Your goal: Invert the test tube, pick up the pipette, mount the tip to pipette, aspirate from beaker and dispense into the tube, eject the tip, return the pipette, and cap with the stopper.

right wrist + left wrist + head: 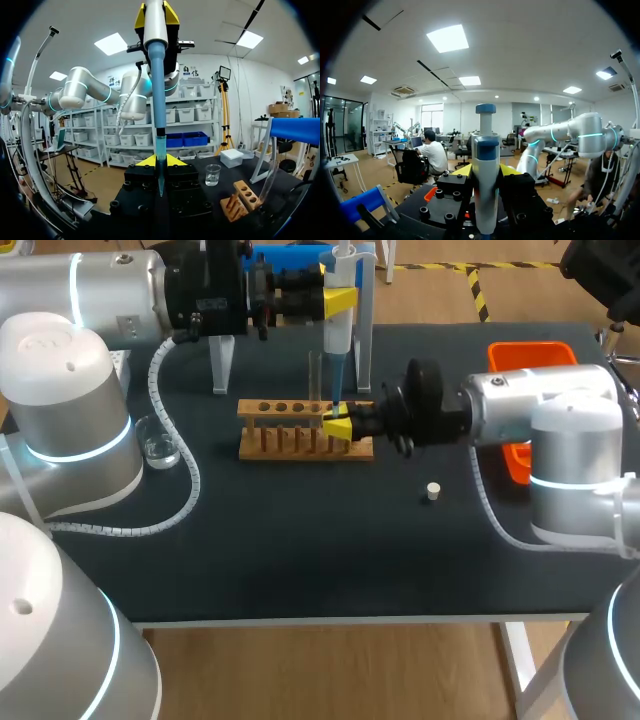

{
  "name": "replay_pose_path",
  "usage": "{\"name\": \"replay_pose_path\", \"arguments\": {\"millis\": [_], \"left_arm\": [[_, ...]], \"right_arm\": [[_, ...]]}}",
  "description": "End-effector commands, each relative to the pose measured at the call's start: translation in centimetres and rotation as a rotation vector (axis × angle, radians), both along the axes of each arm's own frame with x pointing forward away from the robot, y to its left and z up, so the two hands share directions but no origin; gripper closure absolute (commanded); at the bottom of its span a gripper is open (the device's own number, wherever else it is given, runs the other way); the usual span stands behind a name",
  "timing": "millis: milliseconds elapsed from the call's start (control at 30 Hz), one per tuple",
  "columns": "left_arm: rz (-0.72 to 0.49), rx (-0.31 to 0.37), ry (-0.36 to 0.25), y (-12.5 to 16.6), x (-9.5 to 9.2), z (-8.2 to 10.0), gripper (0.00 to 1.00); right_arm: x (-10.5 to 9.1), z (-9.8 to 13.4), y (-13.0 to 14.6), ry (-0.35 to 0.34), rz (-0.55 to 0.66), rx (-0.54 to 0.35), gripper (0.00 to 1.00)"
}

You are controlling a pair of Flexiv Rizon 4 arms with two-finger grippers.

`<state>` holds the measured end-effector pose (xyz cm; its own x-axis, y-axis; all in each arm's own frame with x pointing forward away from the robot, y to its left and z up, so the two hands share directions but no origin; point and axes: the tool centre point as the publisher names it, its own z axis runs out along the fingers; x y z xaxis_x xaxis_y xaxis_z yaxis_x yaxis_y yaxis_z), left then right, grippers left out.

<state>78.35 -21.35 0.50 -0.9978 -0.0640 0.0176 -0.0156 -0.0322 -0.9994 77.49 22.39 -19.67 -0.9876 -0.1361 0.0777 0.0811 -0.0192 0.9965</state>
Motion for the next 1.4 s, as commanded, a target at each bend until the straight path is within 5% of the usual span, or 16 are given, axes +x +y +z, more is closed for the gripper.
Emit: {"name": "replay_pose_path", "arguments": {"millis": [33,1200,1267,1300,1400], "left_arm": [[-0.001,-0.001,0.0,0.0,0.0,0.0,1.0],[-0.001,-0.001,0.0,0.0,0.0,0.0,1.0],[-0.001,-0.001,0.0,0.0,0.0,0.0,1.0],[-0.001,-0.001,0.0,0.0,0.0,0.0,1.0],[-0.001,-0.001,0.0,0.0,0.0,0.0,1.0]], "right_arm": [[0.1,0.2,0.1,-0.001,0.0,0.0,1.0],[1.6,3.0,-0.2,-0.06,-0.003,0.01,1.0],[1.5,2.6,-0.3,-0.062,-0.001,-0.004,0.51],[1.4,2.4,-0.3,-0.064,-0.001,-0.009,0.0],[1.1,1.8,-0.6,-0.069,0.009,-0.033,0.0]]}}
